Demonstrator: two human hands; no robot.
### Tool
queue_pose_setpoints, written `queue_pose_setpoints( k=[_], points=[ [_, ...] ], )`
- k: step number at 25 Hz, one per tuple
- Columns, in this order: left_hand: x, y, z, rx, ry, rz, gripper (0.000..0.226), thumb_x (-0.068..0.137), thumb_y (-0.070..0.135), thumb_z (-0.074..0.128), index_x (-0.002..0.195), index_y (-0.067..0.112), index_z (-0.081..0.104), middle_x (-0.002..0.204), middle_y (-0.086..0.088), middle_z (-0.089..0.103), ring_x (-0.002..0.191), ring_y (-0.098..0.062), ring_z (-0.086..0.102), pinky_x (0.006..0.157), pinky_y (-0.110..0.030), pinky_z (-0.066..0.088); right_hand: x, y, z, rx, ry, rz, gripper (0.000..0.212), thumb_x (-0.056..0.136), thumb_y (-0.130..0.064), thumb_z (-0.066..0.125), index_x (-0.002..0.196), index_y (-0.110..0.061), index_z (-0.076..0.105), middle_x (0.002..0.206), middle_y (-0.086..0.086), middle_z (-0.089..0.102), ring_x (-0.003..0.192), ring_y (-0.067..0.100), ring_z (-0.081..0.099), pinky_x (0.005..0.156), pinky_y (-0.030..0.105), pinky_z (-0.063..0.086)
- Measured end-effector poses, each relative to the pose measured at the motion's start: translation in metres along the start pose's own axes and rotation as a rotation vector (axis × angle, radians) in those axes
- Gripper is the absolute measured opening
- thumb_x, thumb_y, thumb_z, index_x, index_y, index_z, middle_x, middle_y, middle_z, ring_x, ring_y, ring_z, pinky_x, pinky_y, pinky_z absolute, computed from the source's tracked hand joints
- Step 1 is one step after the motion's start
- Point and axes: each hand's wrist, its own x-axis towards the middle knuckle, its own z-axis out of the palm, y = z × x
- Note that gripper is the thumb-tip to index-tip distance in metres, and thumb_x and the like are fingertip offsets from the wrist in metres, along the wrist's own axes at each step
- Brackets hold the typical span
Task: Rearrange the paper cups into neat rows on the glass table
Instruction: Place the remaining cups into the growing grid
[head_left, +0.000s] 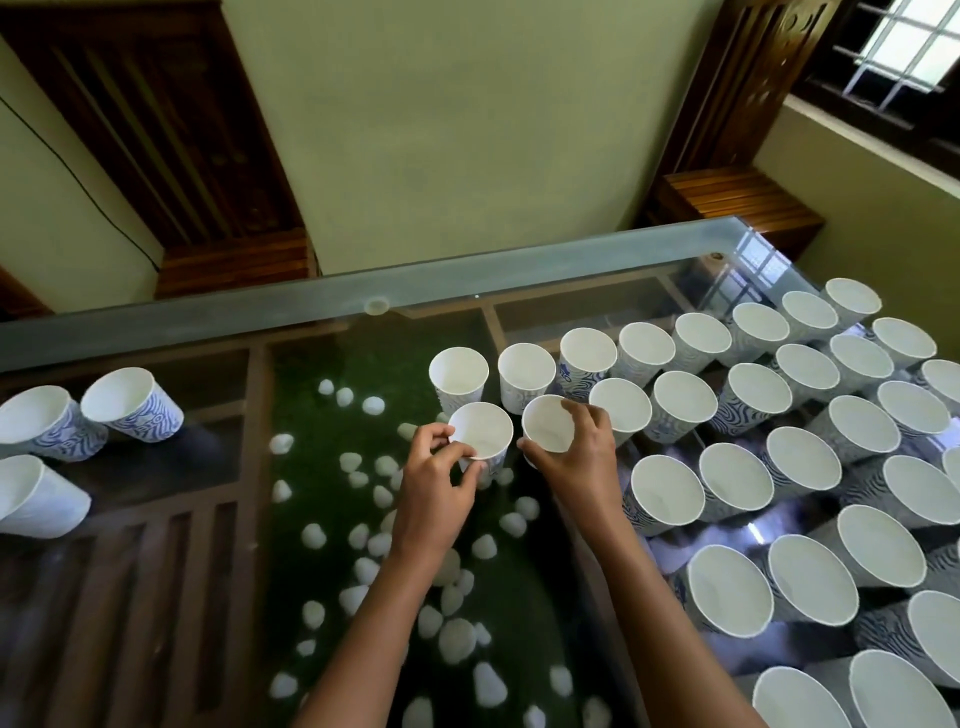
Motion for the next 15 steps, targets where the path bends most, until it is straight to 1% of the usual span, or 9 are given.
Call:
queue_pose_setpoints(
  k=[2, 4, 7, 10, 12, 14, 15],
  points=[
    [-0.001, -0.001, 0.003, 0.014, -0.01, 0.012, 0.02, 0.077, 0.013, 0.072, 0.094, 0.004, 0.07, 0.117, -0.011, 0.055, 0.107, -0.02, 0.054, 0.081, -0.011, 0.036, -0.001, 0.001, 0.002, -0.017, -0.002, -0.005, 0.066, 0.068, -0.031, 0.079, 0.125, -0.01, 0.051, 0.122, 0.01, 0.047, 0.11, 0.024, 0.05, 0.085, 0.017, 0.032],
    [-0.001, -0.002, 0.003, 0.001, -0.023, 0.023, 0.021, 0.075, 0.01, 0.073, 0.094, 0.002, 0.07, 0.118, -0.013, 0.055, 0.108, -0.023, 0.055, 0.084, -0.016, 0.039, -0.002, 0.0, -0.001, -0.055, -0.01, -0.029, 0.069, 0.068, -0.035, 0.078, 0.126, -0.013, 0.049, 0.127, 0.008, 0.046, 0.114, 0.023, 0.048, 0.086, 0.025, 0.039],
    [-0.001, -0.003, 0.0, -0.03, -0.026, 0.038, 0.027, 0.072, 0.009, 0.075, 0.097, 0.002, 0.069, 0.119, -0.014, 0.055, 0.11, -0.024, 0.055, 0.087, -0.019, 0.038, -0.004, -0.003, -0.009, -0.216, -0.035, -0.089, 0.072, 0.068, -0.04, 0.077, 0.128, -0.015, 0.046, 0.135, 0.006, 0.043, 0.12, 0.026, 0.045, 0.085, 0.038, 0.047],
    [-0.009, -0.005, -0.01, -0.028, 0.003, 0.032, 0.031, 0.075, 0.014, 0.074, 0.104, 0.006, 0.067, 0.123, -0.01, 0.054, 0.112, -0.02, 0.053, 0.087, -0.017, 0.037, -0.013, -0.012, -0.017, -0.307, -0.039, -0.142, 0.068, 0.073, -0.039, 0.074, 0.129, -0.013, 0.046, 0.134, 0.008, 0.045, 0.121, 0.028, 0.043, 0.086, 0.039, 0.046],
    [-0.021, -0.011, -0.025, -0.021, 0.041, 0.009, 0.031, 0.078, 0.019, 0.071, 0.108, 0.012, 0.066, 0.123, -0.005, 0.054, 0.112, -0.013, 0.051, 0.086, -0.015, 0.036, -0.023, -0.024, -0.018, -0.307, -0.051, -0.166, 0.061, 0.076, -0.036, 0.072, 0.128, -0.011, 0.049, 0.131, 0.01, 0.049, 0.12, 0.028, 0.045, 0.088, 0.039, 0.045],
    [-0.038, -0.022, -0.044, -0.046, 0.066, -0.012, 0.029, 0.08, 0.021, 0.068, 0.108, 0.014, 0.066, 0.117, -0.001, 0.057, 0.104, -0.005, 0.05, 0.082, -0.009, 0.035, -0.036, -0.039, -0.012, -0.245, -0.083, -0.186, 0.056, 0.077, -0.033, 0.072, 0.125, -0.01, 0.052, 0.127, 0.012, 0.053, 0.116, 0.03, 0.049, 0.089, 0.041, 0.045],
    [-0.049, -0.031, -0.059, -0.068, 0.08, -0.036, 0.027, 0.08, 0.019, 0.069, 0.106, 0.014, 0.066, 0.113, -0.002, 0.059, 0.099, -0.005, 0.051, 0.08, -0.008, 0.035, -0.046, -0.051, -0.006, -0.208, -0.114, -0.205, 0.055, 0.077, -0.031, 0.072, 0.124, -0.009, 0.054, 0.124, 0.012, 0.055, 0.113, 0.03, 0.051, 0.088, 0.042, 0.046]
  ],
)
